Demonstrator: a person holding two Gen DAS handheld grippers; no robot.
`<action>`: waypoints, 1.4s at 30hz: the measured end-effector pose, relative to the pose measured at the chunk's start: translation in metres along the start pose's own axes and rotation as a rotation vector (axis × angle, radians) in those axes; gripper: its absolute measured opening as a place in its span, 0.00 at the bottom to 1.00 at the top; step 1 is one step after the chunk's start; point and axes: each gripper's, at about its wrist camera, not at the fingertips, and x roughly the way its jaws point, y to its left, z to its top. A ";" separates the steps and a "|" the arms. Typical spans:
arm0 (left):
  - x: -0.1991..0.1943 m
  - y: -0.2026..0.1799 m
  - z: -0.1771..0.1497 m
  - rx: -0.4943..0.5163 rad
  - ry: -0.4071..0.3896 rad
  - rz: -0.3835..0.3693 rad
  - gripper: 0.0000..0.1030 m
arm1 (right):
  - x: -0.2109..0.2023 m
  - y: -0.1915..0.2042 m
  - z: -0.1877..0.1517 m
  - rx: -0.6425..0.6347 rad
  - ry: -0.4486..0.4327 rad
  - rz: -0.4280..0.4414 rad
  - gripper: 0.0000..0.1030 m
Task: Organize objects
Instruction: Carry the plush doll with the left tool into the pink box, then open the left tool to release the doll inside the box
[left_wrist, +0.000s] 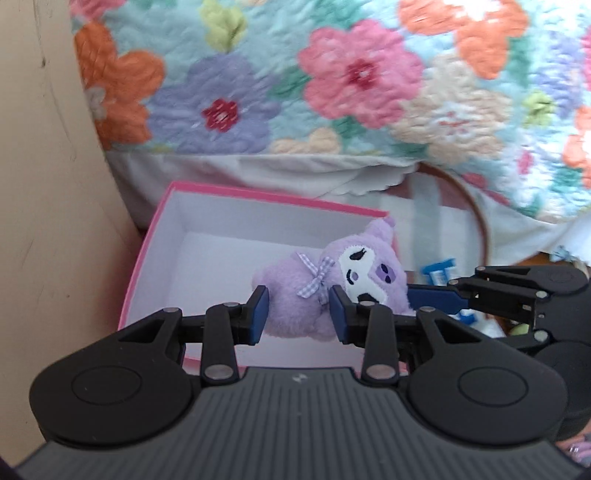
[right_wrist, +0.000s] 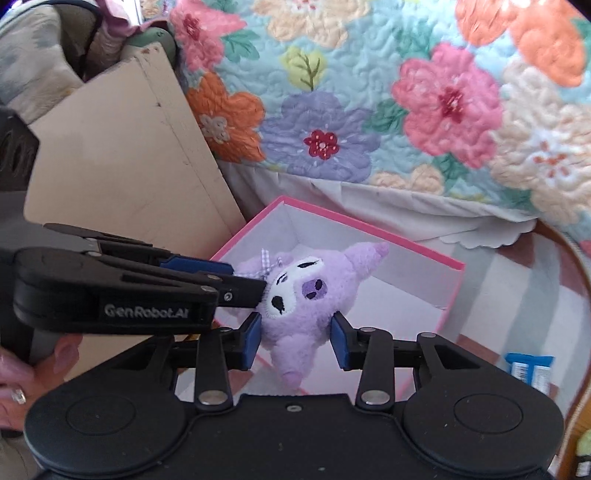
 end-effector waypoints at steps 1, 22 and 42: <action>0.007 0.004 0.001 -0.008 0.011 -0.003 0.21 | 0.007 0.000 0.000 -0.001 0.002 0.004 0.43; 0.150 0.071 -0.007 -0.147 0.169 0.047 0.10 | 0.151 -0.027 -0.011 0.144 0.125 -0.029 0.35; 0.168 0.090 -0.001 -0.184 0.136 0.061 0.14 | 0.195 -0.026 0.010 0.164 0.261 -0.121 0.32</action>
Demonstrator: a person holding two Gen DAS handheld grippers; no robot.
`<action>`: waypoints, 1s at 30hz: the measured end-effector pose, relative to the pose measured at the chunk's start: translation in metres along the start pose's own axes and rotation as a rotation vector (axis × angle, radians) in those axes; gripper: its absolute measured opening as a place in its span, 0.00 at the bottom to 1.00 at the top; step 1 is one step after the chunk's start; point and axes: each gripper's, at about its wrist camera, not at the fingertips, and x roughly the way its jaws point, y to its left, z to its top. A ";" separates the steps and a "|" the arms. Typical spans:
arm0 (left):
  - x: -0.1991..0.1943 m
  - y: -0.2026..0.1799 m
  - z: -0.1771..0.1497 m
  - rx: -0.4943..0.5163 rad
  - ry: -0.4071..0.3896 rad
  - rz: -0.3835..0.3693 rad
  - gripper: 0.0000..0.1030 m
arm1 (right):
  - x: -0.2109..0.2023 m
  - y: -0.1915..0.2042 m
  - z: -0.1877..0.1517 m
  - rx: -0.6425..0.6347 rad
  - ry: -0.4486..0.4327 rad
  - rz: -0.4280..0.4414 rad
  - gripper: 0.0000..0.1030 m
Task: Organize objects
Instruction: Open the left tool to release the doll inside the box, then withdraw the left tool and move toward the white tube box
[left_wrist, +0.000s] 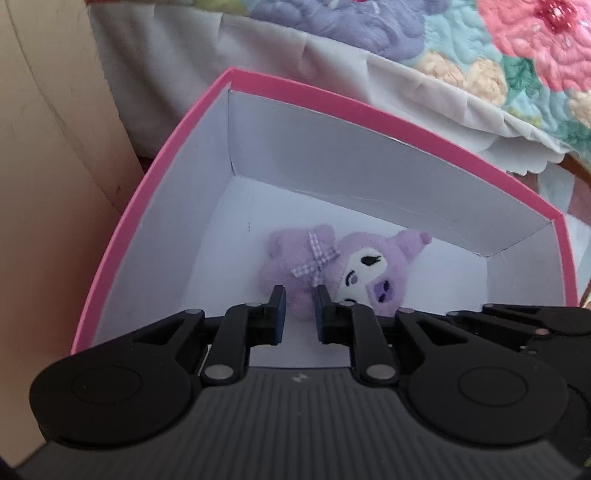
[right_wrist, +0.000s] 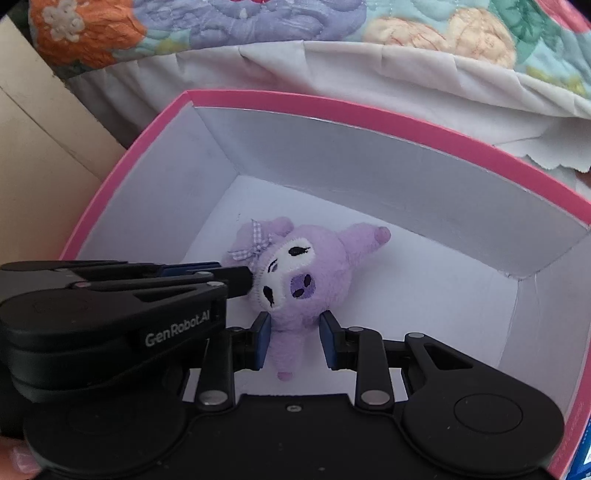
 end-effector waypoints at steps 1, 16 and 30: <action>-0.001 0.001 0.000 -0.006 -0.007 -0.014 0.14 | 0.001 0.000 0.001 0.004 0.003 0.006 0.32; -0.021 -0.009 -0.005 0.061 -0.015 0.040 0.29 | -0.062 -0.010 -0.028 -0.068 -0.121 -0.019 0.52; -0.105 -0.032 -0.025 0.113 0.011 0.077 0.51 | -0.161 -0.005 -0.047 -0.148 -0.180 -0.029 0.52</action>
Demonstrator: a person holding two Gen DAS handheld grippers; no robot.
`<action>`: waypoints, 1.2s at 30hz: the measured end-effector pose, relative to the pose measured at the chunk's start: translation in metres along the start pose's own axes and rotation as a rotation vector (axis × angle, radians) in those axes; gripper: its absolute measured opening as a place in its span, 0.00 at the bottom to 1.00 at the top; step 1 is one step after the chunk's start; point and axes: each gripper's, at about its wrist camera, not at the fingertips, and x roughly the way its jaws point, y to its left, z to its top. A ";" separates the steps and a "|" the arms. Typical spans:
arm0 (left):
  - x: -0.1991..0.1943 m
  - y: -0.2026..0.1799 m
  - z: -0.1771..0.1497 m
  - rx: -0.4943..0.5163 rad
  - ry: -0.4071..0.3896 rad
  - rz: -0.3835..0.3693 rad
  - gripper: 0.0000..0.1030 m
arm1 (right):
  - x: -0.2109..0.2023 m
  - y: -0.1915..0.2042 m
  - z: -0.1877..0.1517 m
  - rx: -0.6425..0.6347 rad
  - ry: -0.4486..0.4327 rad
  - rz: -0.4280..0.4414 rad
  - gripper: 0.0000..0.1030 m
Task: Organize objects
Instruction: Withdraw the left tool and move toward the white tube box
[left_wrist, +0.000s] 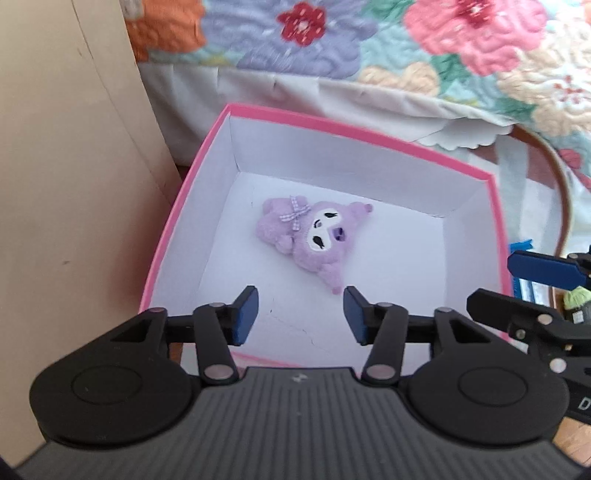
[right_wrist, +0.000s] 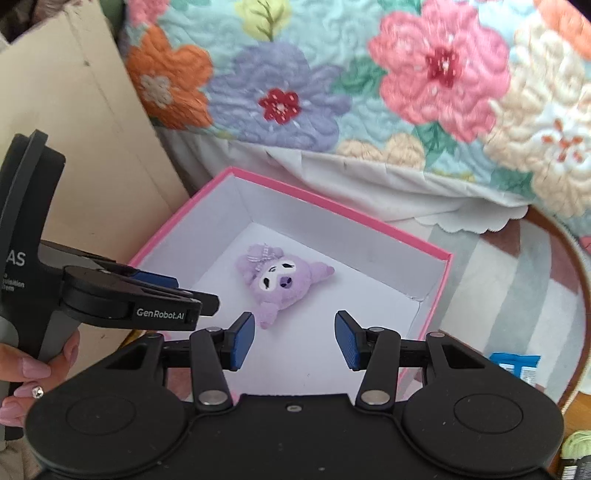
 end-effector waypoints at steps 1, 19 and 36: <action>-0.005 -0.004 -0.002 0.014 -0.007 0.010 0.52 | -0.006 0.002 -0.001 -0.012 0.006 0.002 0.52; -0.101 -0.034 -0.049 0.142 -0.062 0.006 0.62 | -0.090 0.003 -0.034 -0.079 0.061 0.018 0.76; -0.144 -0.072 -0.090 0.263 -0.075 -0.049 0.86 | -0.140 0.001 -0.080 -0.104 0.065 0.023 0.87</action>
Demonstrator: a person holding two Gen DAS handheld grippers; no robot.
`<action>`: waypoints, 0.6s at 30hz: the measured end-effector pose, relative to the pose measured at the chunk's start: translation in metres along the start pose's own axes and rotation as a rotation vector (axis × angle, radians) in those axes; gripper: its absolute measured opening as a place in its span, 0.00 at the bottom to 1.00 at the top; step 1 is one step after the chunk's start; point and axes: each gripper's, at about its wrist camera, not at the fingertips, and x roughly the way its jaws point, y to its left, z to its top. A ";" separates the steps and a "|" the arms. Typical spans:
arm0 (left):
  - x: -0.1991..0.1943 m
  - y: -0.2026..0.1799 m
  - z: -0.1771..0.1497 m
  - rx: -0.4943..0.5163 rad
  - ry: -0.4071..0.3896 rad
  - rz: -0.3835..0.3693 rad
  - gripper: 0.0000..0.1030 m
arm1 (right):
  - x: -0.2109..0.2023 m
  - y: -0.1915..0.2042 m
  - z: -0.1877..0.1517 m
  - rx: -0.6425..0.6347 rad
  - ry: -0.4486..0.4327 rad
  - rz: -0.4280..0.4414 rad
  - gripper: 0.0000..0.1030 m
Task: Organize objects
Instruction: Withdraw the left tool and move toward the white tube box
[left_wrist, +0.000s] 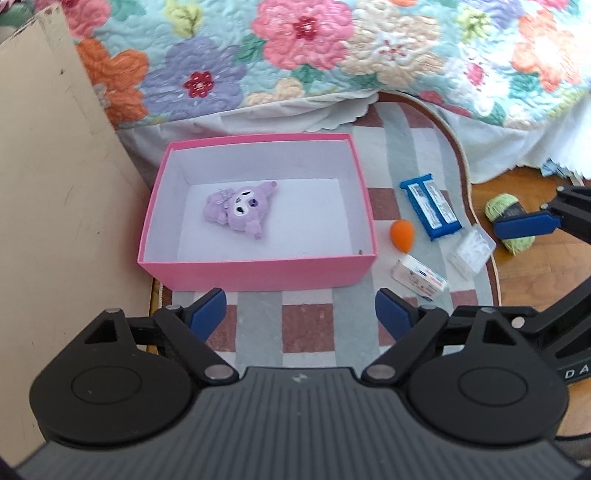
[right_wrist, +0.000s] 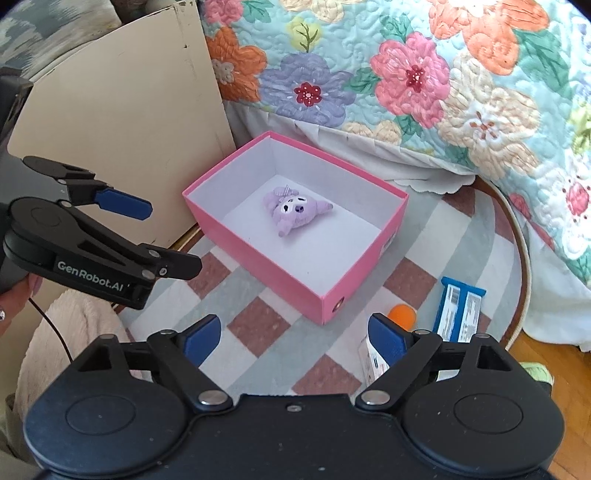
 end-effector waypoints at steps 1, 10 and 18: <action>-0.001 -0.002 -0.001 0.003 -0.008 0.006 0.87 | -0.001 0.000 -0.003 -0.001 0.000 0.000 0.87; 0.010 -0.018 -0.014 0.001 0.029 -0.004 0.87 | -0.010 -0.002 -0.030 0.033 0.011 -0.001 0.87; 0.009 -0.042 -0.028 0.041 -0.011 -0.059 0.87 | -0.011 -0.011 -0.053 0.034 0.036 -0.025 0.87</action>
